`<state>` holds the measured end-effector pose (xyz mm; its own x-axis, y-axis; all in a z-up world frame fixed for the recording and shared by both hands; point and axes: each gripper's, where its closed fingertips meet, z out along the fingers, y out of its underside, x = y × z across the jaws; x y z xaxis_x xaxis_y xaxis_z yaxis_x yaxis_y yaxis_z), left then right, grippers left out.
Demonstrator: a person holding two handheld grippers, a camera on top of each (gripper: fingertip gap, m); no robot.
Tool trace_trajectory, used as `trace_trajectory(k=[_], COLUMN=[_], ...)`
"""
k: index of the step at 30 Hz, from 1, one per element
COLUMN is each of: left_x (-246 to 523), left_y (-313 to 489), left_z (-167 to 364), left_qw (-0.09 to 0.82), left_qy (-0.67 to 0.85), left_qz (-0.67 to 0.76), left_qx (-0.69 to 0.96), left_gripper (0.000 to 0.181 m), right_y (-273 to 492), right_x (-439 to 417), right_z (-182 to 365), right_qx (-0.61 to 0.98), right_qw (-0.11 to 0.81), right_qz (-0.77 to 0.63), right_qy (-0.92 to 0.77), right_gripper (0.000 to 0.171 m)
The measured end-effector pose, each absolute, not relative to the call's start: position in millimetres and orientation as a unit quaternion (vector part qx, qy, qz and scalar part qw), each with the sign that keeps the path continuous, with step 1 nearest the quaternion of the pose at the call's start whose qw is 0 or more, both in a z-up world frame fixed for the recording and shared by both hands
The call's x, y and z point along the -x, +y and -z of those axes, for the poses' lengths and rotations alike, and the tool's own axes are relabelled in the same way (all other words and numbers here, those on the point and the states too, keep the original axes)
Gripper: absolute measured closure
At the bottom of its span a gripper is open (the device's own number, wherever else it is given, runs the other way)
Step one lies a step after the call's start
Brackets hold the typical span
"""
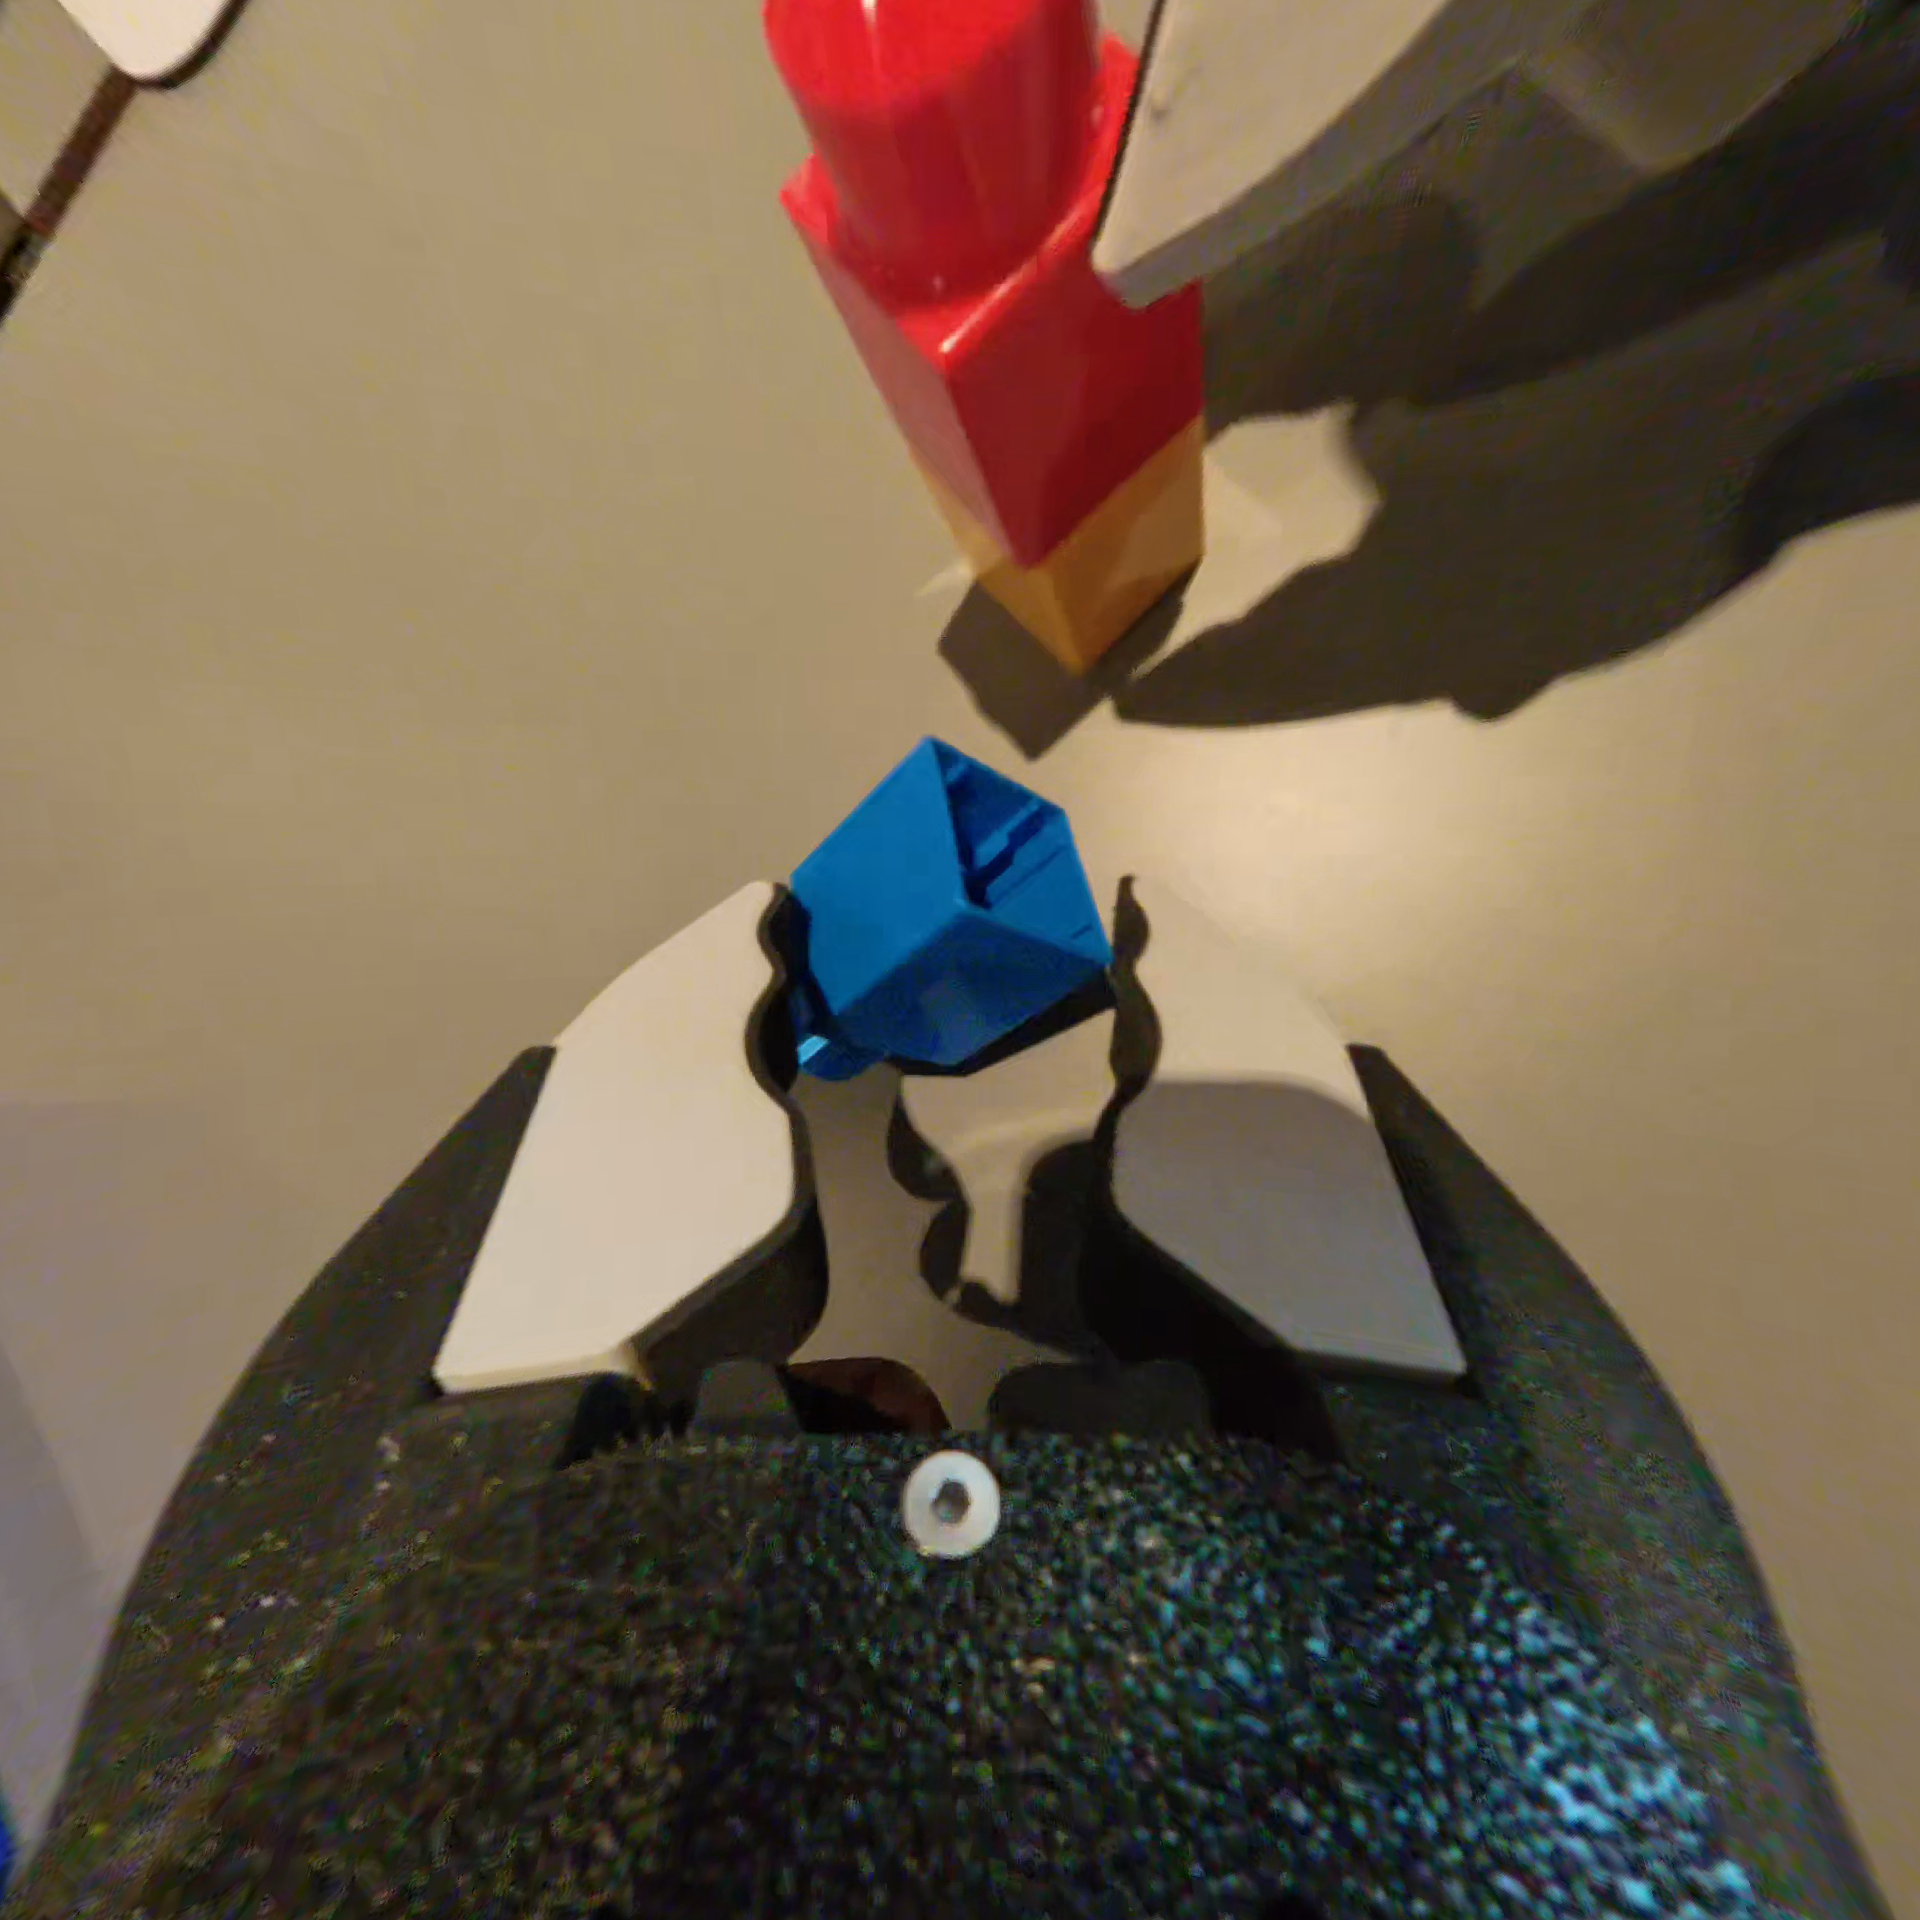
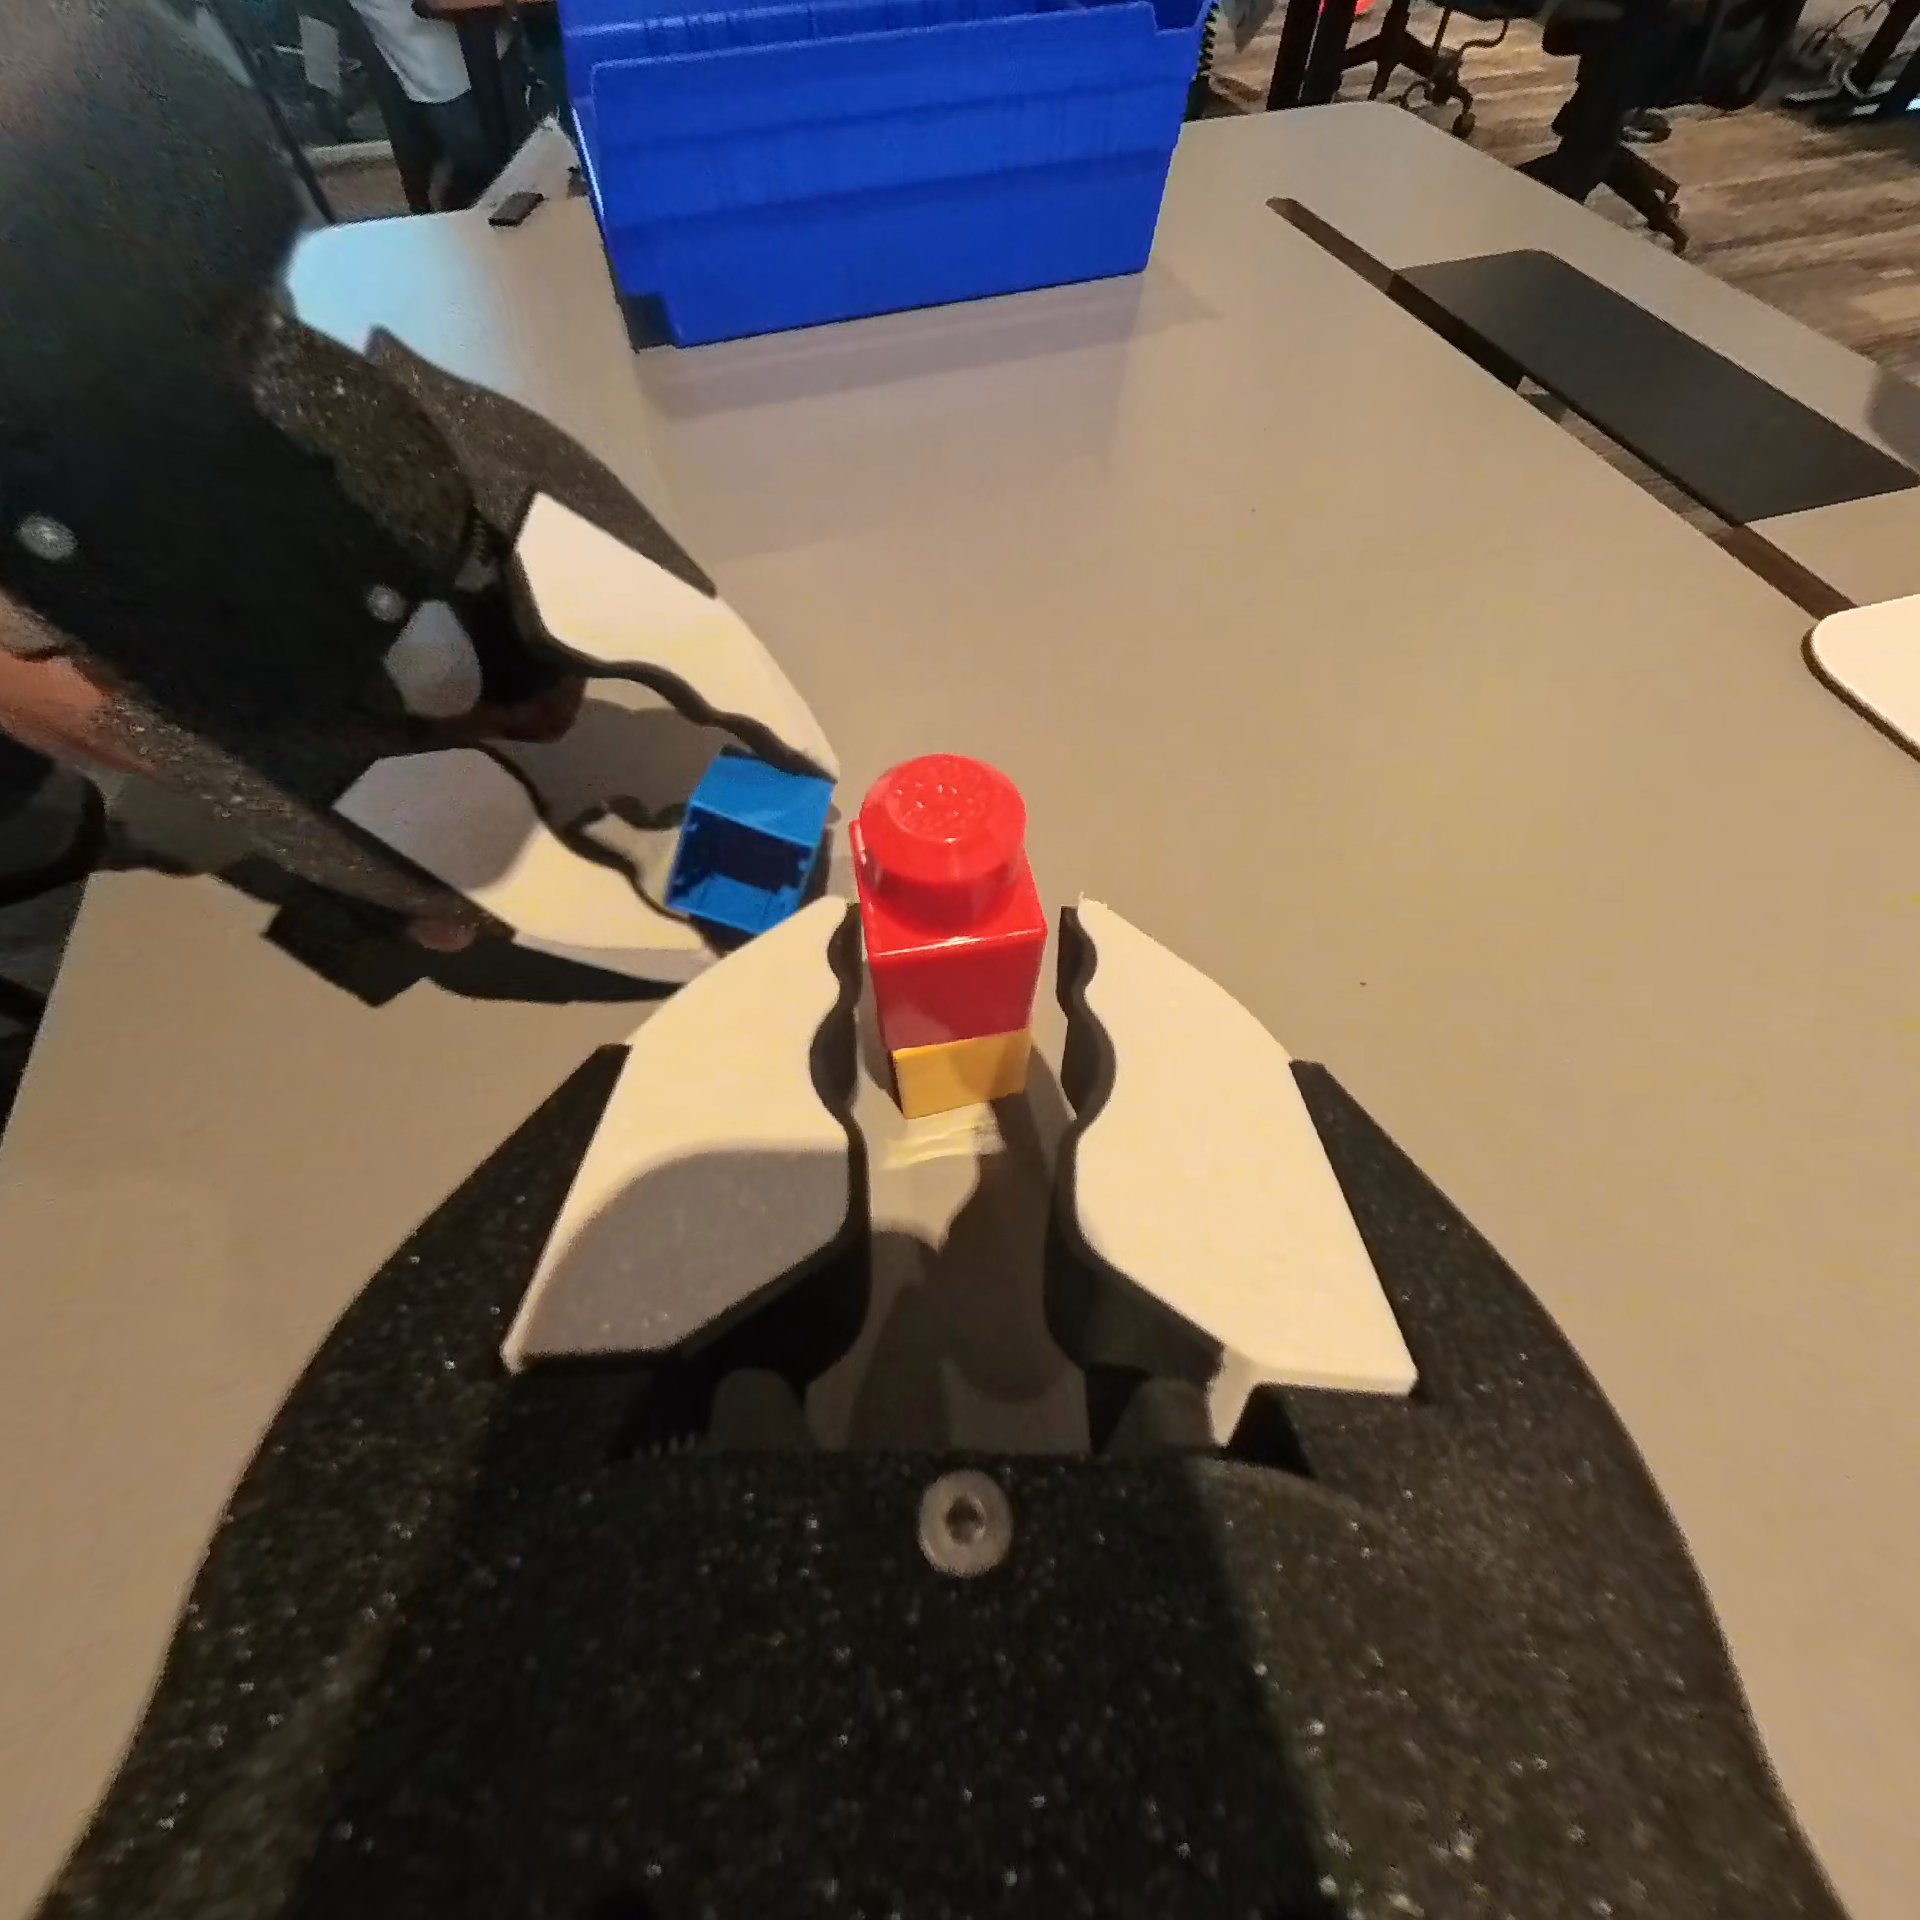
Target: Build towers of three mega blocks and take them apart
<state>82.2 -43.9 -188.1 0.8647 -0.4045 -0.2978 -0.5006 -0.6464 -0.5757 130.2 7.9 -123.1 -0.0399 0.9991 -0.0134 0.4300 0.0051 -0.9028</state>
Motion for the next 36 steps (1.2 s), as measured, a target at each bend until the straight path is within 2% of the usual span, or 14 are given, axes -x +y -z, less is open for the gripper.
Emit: trace_trajectory(k=[1, 7, 10, 14, 17, 22, 26, 28, 30, 34, 36], left_x=[-86, -85, -80, -80, -83, -75, -67, -65, -63, -61, -60], left_y=[-44, -44, -48, -43, -34, -27, -27, -29, -30, -29, -29], left_z=[189, 177, 182, 190, 191, 187, 185, 185, 186, 185, 185], left_qw=[0.343, 0.392, 0.375, 0.375, 0.393, 0.406, 0.417, 0.417, 0.414, 0.418, 0.417], left_qy=[0.247, 0.232, 0.244, 0.251, 0.229, 0.201, 0.179, 0.172, 0.166, 0.152, 0.149], left_qz=[-0.059, -0.038, -0.031, -0.027, 0.005, 0.019, 0.02, 0.025, 0.029, 0.037, 0.038], left_qx=[0.904, 0.89, 0.894, 0.892, 0.891, 0.891, 0.891, 0.892, 0.895, 0.895, 0.896], left_gripper=[0.125, 0.125, 0.124, 0.133, 0.152, 0.153, 0.153, 0.153, 0.153, 0.153, 0.153], right_y=[8, 10, 10, 9, 8, 8, 27, 35, 27, 26, 18], right_x=[-130, -132, -134, -135, -136, -138, -144, -157, -173, -208, -209], right_z=[123, 120, 118, 113, 110, 102, 103, 112, 115, 87, 68], right_qx=[0.588, 0.588, 0.586, 0.58, 0.571, 0.557, 0.635, 0.708, 0.725, 0.637, 0.584], right_qw=[0.366, 0.369, 0.369, 0.374, 0.38, 0.397, 0.381, 0.331, 0.28, 0.259, 0.249], right_qz=[-0.388, -0.386, -0.385, -0.385, -0.385, -0.383, -0.362, -0.306, -0.208, 0.098, 0.174], right_qy=[-0.607, -0.607, -0.61, -0.613, -0.617, -0.621, -0.566, -0.544, -0.594, -0.719, -0.753], right_gripper=[0.135, 0.135, 0.136, 0.135, 0.135, 0.133, 0.128, 0.127, 0.126, 0.124, 0.122])
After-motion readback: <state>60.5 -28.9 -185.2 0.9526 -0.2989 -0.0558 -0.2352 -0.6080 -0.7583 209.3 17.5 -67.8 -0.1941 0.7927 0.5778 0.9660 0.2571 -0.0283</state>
